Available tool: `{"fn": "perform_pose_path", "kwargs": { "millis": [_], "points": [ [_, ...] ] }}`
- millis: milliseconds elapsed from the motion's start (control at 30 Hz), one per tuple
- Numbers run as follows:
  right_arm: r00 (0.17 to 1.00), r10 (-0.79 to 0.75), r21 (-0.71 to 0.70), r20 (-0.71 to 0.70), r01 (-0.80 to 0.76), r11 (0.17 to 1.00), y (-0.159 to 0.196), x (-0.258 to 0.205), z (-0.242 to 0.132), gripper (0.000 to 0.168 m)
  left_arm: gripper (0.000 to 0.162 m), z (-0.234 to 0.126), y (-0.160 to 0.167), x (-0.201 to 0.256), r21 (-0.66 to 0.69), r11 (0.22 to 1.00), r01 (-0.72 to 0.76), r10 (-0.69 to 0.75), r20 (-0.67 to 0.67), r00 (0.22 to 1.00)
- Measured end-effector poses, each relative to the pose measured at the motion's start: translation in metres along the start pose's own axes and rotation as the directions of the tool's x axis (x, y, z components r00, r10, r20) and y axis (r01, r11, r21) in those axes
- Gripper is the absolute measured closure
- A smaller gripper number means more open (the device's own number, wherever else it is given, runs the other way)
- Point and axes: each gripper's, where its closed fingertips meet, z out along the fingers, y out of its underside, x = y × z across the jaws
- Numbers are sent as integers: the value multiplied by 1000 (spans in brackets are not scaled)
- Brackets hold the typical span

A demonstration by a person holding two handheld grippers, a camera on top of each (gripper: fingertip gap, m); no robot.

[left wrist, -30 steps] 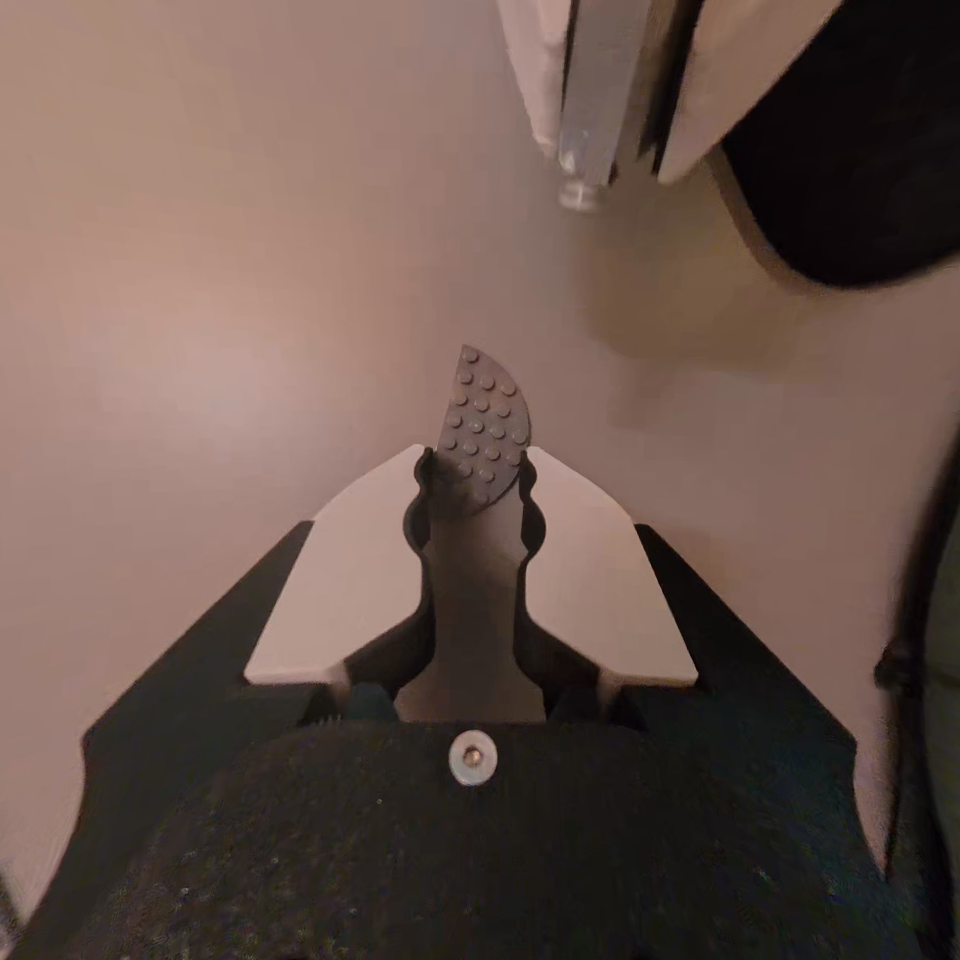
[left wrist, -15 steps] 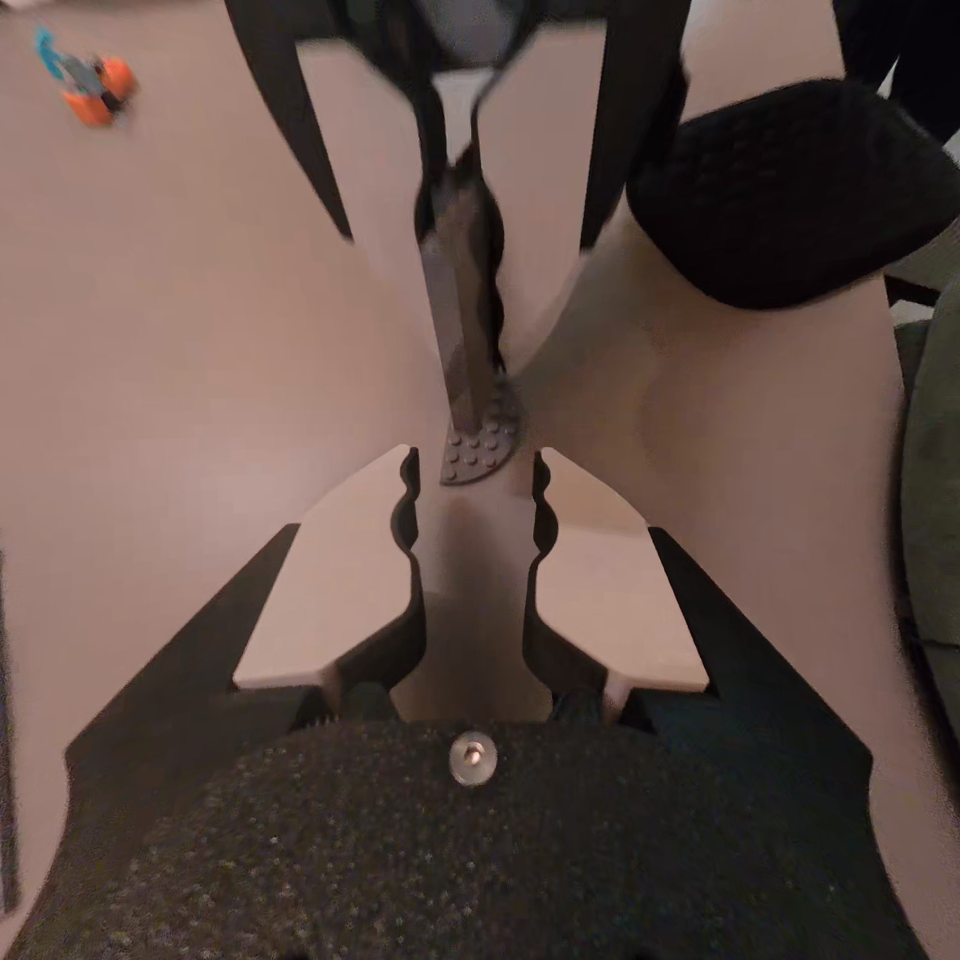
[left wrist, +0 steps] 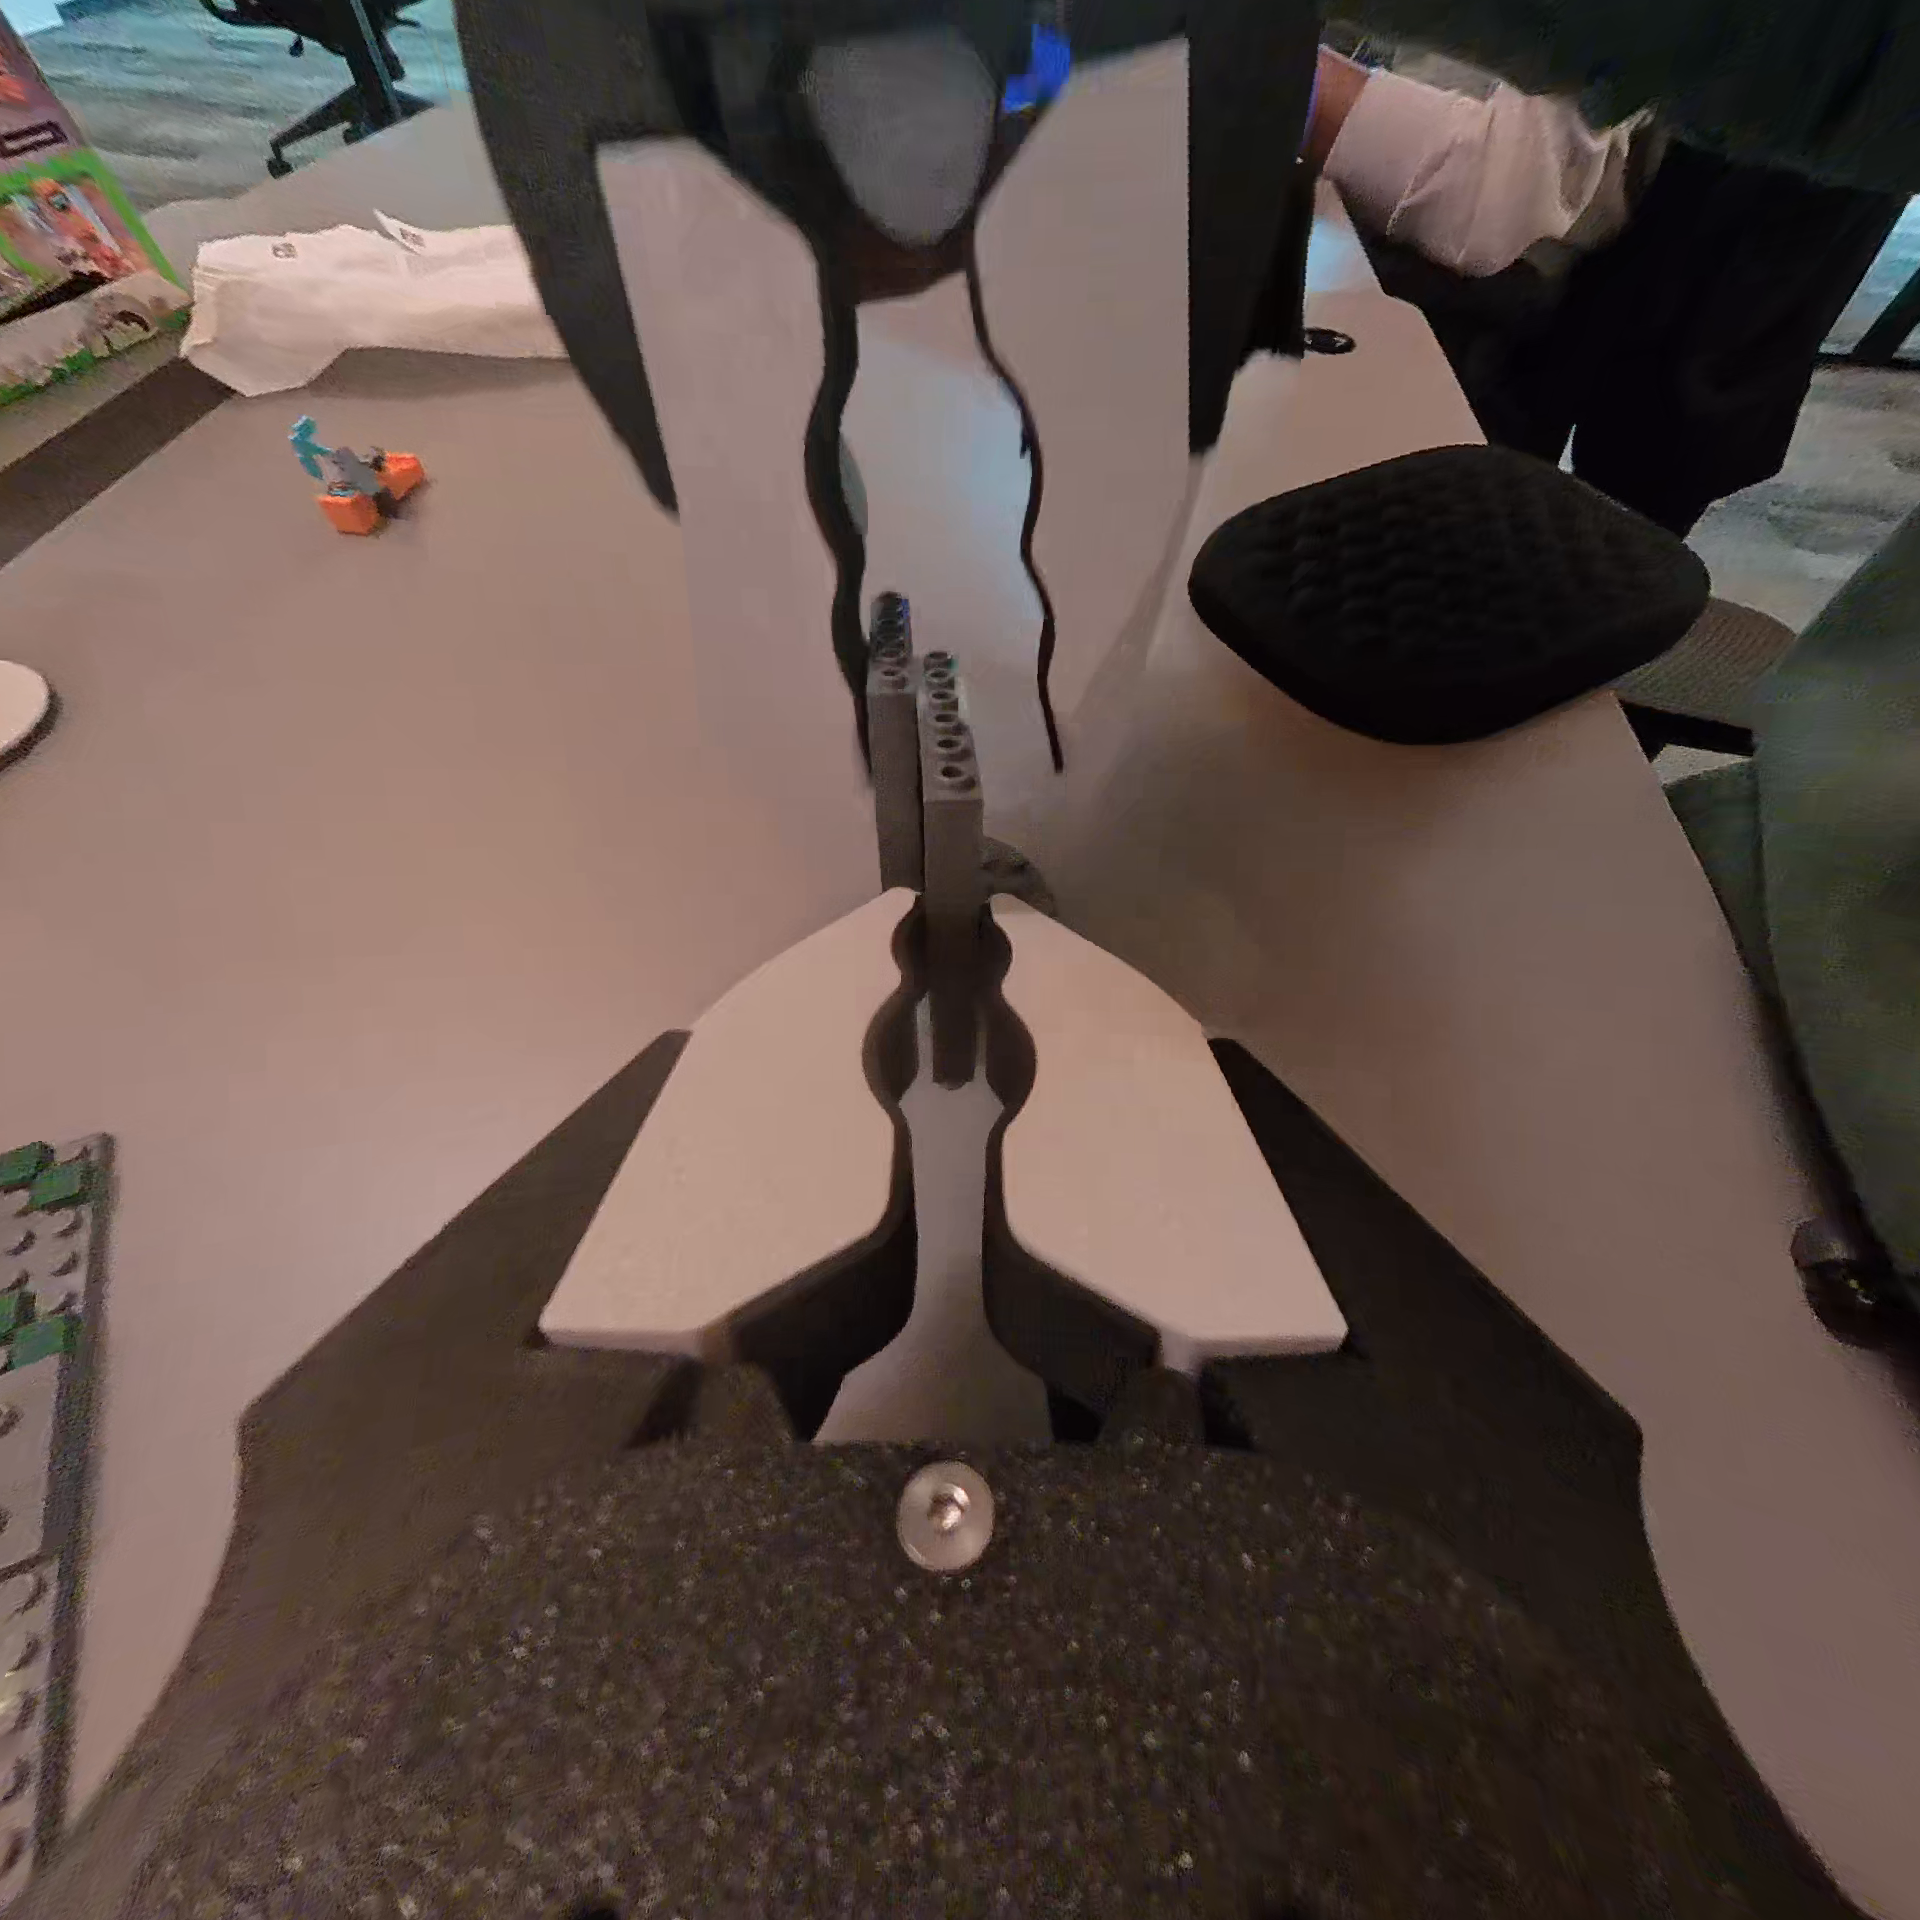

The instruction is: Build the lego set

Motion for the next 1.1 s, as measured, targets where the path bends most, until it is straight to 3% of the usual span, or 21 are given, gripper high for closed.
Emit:
{"fn": "perform_pose_path", "kwargs": {
  "millis": [167, 267, 433, 600, 867, 1100],
  "points": [
    [996, 16, 125, -93, -4, 992, 1, 6, -13, 132, 155, 3, 7, -4, -18, 999, 42, -42, -18, 999],
    [985, 3, 120, -172, 18, 993, 8, 11, -4, 130, 155, 8, 9, -2, -34, 998, 61, -62, -38, 997],
    [990, 19, 123, -141, -1, 992, 10, 5, 8, 130, 155, 14, 2, 6, -3, 998, 62, -62, -109, 992],
    [986, -26, 55, -167, 35, 998, 21, 10, 10, 150, 155, 18, 1, 7, -8, 999, 52, -53, -102, 993],
    [989, 32, -12, -142, -35, 999, 22, 7, 4, 154, 153, 18, 6, -1, -41, 996, 81, -84, -74, 994],
    [989, 84, -81, -123, -94, 992, 20, 7, 7, 154, 145, 16, 15, -3, -112, 994, -2, 1, -5, 1000]
  ]
}}
